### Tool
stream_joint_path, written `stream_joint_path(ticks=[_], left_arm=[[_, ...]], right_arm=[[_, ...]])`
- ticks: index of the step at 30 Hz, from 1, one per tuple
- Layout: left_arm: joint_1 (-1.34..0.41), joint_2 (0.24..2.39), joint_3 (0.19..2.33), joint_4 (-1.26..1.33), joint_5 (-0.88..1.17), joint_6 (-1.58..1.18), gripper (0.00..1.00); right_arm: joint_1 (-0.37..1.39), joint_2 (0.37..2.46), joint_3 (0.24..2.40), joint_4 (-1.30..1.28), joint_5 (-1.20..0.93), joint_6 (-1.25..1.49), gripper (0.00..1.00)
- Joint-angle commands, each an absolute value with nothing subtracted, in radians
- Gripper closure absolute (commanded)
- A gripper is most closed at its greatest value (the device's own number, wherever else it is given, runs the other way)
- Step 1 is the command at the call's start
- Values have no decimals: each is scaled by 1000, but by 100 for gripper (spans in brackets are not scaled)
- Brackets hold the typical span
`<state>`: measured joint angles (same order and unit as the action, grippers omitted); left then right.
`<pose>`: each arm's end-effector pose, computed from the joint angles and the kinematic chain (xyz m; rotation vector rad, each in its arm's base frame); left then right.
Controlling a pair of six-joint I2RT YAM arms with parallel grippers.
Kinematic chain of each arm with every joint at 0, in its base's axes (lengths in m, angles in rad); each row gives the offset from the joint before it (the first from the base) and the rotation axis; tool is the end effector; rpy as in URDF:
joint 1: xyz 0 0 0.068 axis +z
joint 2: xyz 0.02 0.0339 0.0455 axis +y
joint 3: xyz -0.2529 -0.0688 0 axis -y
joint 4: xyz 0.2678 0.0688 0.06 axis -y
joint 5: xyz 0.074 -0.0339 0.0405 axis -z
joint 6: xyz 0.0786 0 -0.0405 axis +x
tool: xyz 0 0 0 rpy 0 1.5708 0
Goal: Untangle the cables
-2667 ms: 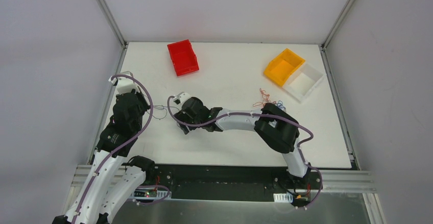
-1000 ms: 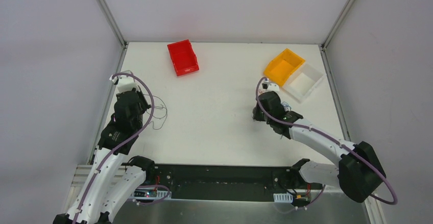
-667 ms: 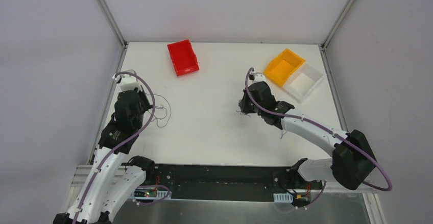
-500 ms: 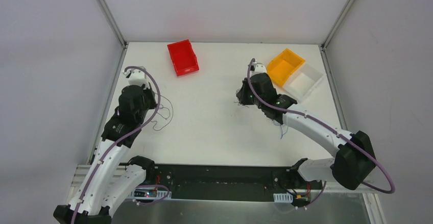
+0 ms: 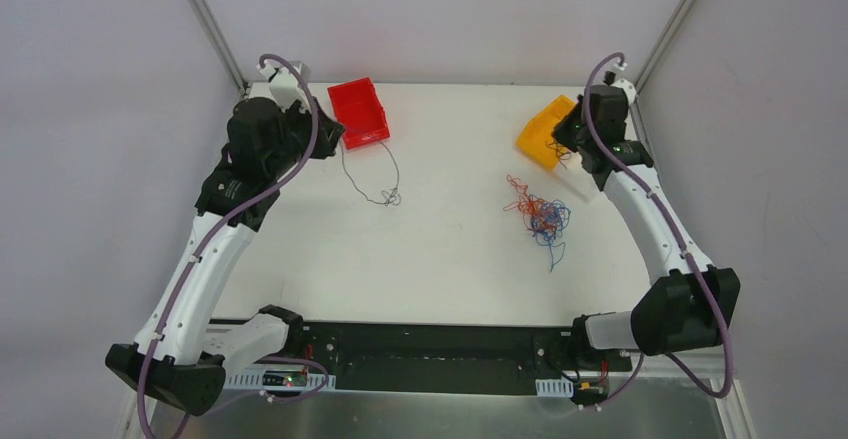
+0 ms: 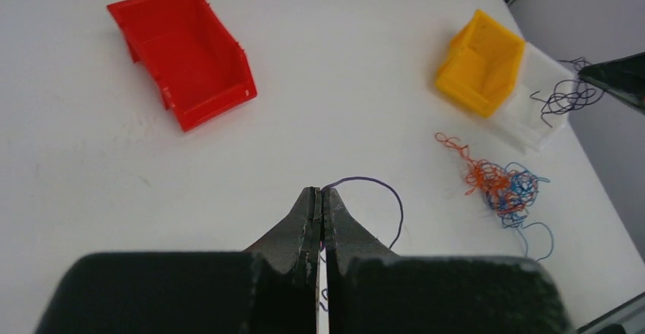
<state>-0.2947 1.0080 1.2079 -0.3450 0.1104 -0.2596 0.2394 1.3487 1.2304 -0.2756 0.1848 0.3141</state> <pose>0.2713 -0.0914 0.4174 0.1136 1.7375 -0.5038 0.3697 0.0754 0.3301 0.1941 1.9524 0.1825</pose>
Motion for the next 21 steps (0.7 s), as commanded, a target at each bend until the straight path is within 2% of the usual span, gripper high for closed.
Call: stream_joint_path(ticks=[1,9,21], left_arm=[[-339,1067,1334,-311,197,-297,100],[-393,1135,1427,-311,238,-282,100],[-393,998,1295,-311,145,-199,100]], right_arm=[[91,1382,1253,-319,181,394,100],[-50,1528,1325,-298,155,399,100],[-140,1902,1516,-316,157,417,100]])
